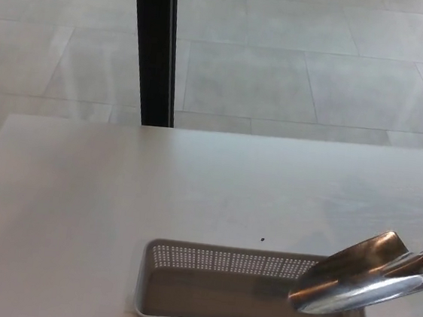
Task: A garden tool is kept on the righthand side and a container is kept on the lefthand side on a desk infront of the robot. the robot uses its right hand to pick up the garden tool and makes a scooping motion inside the container
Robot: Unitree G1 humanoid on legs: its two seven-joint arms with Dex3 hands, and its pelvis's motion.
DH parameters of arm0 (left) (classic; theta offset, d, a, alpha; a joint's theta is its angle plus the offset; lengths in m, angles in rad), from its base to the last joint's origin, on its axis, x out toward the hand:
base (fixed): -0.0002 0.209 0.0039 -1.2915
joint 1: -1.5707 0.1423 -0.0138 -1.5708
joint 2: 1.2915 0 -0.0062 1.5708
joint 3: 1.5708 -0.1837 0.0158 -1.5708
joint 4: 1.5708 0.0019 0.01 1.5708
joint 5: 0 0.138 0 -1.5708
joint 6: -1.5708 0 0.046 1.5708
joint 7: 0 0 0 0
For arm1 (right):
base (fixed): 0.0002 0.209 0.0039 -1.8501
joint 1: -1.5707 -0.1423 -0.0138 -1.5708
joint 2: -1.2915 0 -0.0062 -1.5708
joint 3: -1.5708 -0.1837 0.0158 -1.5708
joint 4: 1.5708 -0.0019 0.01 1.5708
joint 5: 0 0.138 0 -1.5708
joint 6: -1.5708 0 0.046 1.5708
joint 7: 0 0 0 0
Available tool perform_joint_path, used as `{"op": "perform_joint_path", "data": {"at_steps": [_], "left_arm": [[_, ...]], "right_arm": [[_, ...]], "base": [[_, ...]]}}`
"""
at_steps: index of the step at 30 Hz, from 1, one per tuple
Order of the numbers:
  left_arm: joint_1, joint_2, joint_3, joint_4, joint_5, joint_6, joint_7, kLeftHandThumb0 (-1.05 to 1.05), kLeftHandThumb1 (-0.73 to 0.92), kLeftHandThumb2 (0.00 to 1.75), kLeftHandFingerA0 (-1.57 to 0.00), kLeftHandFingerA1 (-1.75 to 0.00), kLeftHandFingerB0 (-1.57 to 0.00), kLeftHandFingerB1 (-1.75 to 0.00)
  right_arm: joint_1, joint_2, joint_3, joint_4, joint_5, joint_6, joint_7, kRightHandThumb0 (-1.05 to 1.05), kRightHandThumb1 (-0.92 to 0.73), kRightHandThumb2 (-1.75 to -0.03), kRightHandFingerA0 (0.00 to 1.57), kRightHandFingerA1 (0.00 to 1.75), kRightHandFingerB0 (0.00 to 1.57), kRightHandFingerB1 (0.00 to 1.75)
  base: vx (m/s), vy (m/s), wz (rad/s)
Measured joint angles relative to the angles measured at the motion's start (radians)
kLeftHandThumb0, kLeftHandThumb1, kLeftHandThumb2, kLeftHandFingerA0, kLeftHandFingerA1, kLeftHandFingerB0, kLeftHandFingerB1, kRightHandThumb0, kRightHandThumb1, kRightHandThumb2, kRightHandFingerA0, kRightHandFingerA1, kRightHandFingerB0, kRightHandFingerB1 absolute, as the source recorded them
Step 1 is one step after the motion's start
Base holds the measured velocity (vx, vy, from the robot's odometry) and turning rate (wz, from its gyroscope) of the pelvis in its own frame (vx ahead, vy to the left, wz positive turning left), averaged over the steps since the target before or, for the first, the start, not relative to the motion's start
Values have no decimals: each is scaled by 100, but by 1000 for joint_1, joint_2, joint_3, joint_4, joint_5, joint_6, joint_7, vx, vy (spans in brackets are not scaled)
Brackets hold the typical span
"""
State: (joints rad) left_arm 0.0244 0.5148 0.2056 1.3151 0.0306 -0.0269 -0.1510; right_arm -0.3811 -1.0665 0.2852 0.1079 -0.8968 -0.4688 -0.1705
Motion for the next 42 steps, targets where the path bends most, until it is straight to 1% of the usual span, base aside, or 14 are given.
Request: {"op": "perform_joint_path", "data": {"at_steps": [2,13,14,16,17,21,22,24,26,27,33,35,36,42], "left_arm": [[0,0,0,0,0,0,0,-51,67,60,-63,-64,-56,-51],[0,-1,0,-1,0,0,0,-50,66,60,-61,-66,-55,-51],[0,-1,1,-2,0,0,0,-50,66,60,-63,-66,-56,-50],[-1,-1,2,-2,0,0,0,-50,66,60,-63,-66,-56,-50],[-1,-1,2,-2,0,0,0,-51,67,60,-62,-64,-57,-50],[-2,-1,1,-2,0,0,0,-50,68,60,-60,-60,-56,-48],[-2,-1,1,-2,0,0,0,-52,69,61,-59,-63,-54,-50],[-2,-1,-1,-2,1,0,0,-51,66,60,-60,-66,-54,-52],[-2,-1,0,-3,0,0,-1,-51,66,59,-59,-66,-53,-52],[-3,-1,0,-3,0,0,-1,-51,66,60,-60,-65,-54,-52],[-6,-1,2,-4,0,0,-4,-51,67,60,-56,-61,-54,-49],[-9,-1,1,-4,0,0,-6,-51,67,60,-59,-62,-54,-50],[-11,-1,1,-4,0,0,-7,-52,67,60,-62,-64,-56,-50],[-18,-1,5,-5,-1,0,-9,-52,67,60,-60,-70,-55,-52]], "right_arm": [[3,14,0,-21,-6,22,27,-35,-67,-66,94,174,85,99],[28,66,-1,-135,-72,157,182,-42,-69,-63,86,175,77,120],[32,73,-1,-151,-85,174,201,-46,-51,-95,117,135,82,108],[37,84,-1,-174,-106,197,230,-46,-51,-95,117,135,82,108],[39,86,-1,-183,-115,205,239,-43,-62,-61,88,175,76,122],[49,94,-1,-236,-168,251,302,-46,-61,-58,90,175,74,131],[51,97,-1,-245,-178,259,314,-51,-46,-89,118,140,79,114],[60,106,-1,-276,-206,281,347,-51,-51,-94,117,138,79,111],[71,119,-1,-306,-233,301,377,-56,-50,-92,119,143,79,118],[75,125,-1,-318,-242,308,388,-45,-74,-67,89,175,67,153],[101,178,-1,-409,-321,361,473,-51,-79,-64,95,175,71,157],[106,199,0,-437,-352,373,495,-54,-60,-102,122,140,81,113],[107,205,1,-447,-364,377,503,-48,-71,-61,94,175,80,114],[112,276,17,-516,-447,400,569,-49,-73,-66,94,175,80,122]], "base": [[0,0,0],[0,0,0],[0,0,0],[0,0,0],[0,0,0],[0,0,0],[0,0,0],[0,0,0],[0,0,0],[0,0,0],[0,0,0],[0,0,0],[0,0,0],[0,0,0]]}}
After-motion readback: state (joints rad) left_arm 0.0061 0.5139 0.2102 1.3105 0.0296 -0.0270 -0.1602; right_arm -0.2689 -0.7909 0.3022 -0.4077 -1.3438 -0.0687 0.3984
